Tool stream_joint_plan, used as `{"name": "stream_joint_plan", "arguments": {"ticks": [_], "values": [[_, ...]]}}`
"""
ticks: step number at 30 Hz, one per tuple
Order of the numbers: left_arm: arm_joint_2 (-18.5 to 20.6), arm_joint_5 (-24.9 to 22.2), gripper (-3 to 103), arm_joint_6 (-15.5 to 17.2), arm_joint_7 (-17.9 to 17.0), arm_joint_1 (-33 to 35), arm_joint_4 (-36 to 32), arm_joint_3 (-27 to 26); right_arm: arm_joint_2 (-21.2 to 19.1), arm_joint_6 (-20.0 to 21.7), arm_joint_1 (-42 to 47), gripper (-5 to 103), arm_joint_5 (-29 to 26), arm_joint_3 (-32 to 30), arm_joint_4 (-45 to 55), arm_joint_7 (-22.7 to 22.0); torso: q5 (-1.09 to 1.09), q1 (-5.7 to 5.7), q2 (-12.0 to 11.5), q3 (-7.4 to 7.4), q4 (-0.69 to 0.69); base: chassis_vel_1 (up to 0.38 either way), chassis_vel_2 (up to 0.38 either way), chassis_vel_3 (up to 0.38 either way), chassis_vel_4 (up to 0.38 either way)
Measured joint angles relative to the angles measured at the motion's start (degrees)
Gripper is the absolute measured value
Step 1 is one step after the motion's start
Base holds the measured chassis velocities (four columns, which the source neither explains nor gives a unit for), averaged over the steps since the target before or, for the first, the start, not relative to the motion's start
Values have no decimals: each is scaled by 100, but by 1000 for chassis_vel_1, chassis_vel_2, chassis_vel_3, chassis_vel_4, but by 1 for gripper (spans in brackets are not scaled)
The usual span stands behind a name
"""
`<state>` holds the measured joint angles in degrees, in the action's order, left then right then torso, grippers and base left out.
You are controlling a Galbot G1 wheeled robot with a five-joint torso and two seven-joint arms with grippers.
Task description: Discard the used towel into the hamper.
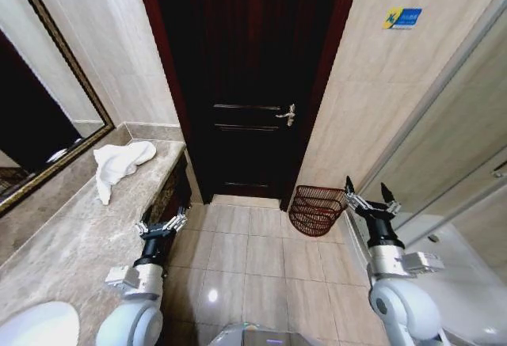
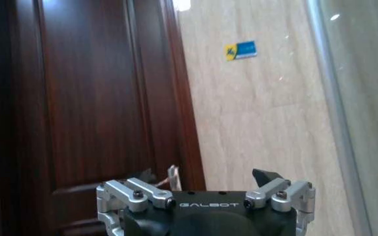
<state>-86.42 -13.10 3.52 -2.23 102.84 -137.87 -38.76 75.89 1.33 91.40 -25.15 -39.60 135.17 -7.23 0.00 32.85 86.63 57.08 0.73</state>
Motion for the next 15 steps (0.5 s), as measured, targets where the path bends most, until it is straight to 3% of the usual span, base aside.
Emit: {"name": "stream_joint_plan", "arguments": {"ticks": [2, 3, 5, 8, 11, 12, 14, 15], "values": [[-14, 244, 100, 641, 177, 55, -114, -40, -17, 302, 18, 100, 69, -17, 50, 20, 0, 0, 0, 0, 0, 0, 0, 0, 0], [-14, 244, 100, 641, 177, 55, -114, -40, -17, 302, 18, 100, 69, -17, 50, 20, 0, 0, 0, 0, 0, 0, 0, 0, 0], [-37, 220, 100, 1058, 209, 41, -177, -70, -31, 404, 27, 100, 150, -43, 51, 37, 1, 0, 0, 0, 1, 0, 0, 0, 0], [-57, 219, 100, 923, 210, 4, -139, -91, -51, 404, 32, 100, 203, -71, 28, 55, 0, 0, 0, 0, 0, 0, 0, 0, 0], [-76, 178, 100, 304, 164, -27, -27, -78, -118, 308, 25, 100, 249, -103, -12, 85, 0, 0, 0, 0, 0, 0, 0, 0, 0], [-76, 178, 100, 304, 164, -27, -27, -78, -118, 308, 25, 100, 249, -103, -12, 85, 0, 0, 0, 0, 0, 0, 0, 0, 0], [-106, 201, 100, -105, 124, -54, 56, -66, -159, 215, -14, 100, 274, -102, -36, 86, 0, 0, 0, 0, 0, 0, 0, 0, 0], [-106, 201, 100, -105, 124, -54, 56, -66, -159, 215, -14, 100, 274, -102, -36, 86, 0, 0, 0, 0, 0, 0, 0, 0, 0]]}}
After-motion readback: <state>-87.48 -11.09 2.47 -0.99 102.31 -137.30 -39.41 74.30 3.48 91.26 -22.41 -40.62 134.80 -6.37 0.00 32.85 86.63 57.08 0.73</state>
